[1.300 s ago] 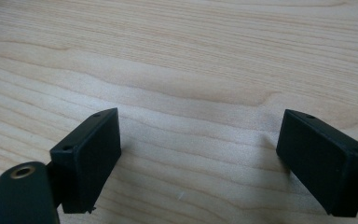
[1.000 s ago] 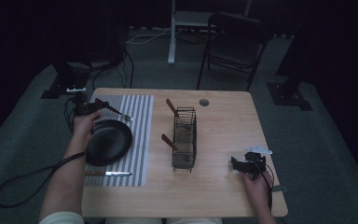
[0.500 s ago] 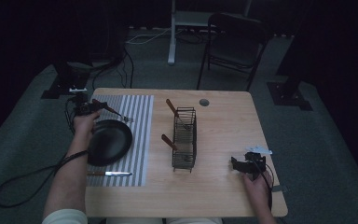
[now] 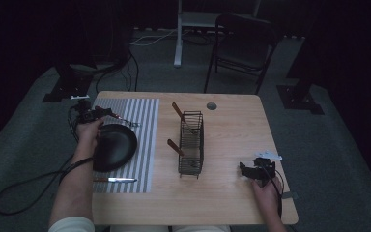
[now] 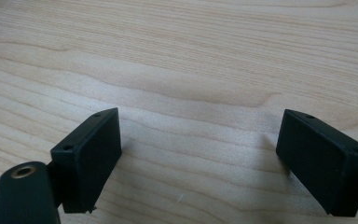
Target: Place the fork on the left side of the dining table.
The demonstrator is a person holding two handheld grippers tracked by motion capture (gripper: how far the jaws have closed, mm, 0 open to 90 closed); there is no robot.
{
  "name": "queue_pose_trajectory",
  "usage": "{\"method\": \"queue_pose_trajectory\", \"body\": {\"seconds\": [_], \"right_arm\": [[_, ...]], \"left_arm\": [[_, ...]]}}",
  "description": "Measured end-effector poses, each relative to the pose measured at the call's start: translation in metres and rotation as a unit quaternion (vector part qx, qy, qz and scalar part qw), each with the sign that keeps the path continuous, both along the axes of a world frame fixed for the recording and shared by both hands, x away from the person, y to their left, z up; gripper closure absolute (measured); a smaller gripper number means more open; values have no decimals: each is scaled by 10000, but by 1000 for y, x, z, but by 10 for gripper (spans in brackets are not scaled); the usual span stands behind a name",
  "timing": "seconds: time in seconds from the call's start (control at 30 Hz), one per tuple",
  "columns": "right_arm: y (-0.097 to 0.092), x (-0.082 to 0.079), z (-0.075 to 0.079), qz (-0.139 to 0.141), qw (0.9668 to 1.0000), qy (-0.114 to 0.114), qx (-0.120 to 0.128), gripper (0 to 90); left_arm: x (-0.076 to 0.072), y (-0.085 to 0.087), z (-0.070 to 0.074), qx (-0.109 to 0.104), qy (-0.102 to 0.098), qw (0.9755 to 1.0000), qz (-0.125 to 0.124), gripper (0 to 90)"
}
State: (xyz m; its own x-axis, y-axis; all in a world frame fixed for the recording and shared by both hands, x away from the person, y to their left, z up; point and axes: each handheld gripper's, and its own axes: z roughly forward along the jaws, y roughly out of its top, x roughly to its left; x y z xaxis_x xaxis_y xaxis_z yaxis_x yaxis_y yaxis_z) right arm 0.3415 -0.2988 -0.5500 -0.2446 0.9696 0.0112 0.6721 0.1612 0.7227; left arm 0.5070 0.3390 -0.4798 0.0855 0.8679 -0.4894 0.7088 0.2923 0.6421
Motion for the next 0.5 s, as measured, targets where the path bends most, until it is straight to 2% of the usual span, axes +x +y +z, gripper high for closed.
{"method": "queue_pose_trajectory", "body": {"seconds": [0.1, 0.17, 0.3, 0.5], "right_arm": [[0, 0, 0, 0, 10000, 1, 1, 136], [0, 0, 0, 0, 10000, 0, 1, 136], [0, 0, 0, 0, 10000, 1, 1, 136], [0, 0, 0, -1, 10000, 1, 1, 136]], "left_arm": [[1, -1, -3, -39, 18, 10000, 19, 669], [1, -2, -6, 46, 33, 10000, -5, 642], [2, 0, -11, -29, 58, 10000, 62, 627], [4, 4, -17, -8, 169, 9998, 111, 582]]}}
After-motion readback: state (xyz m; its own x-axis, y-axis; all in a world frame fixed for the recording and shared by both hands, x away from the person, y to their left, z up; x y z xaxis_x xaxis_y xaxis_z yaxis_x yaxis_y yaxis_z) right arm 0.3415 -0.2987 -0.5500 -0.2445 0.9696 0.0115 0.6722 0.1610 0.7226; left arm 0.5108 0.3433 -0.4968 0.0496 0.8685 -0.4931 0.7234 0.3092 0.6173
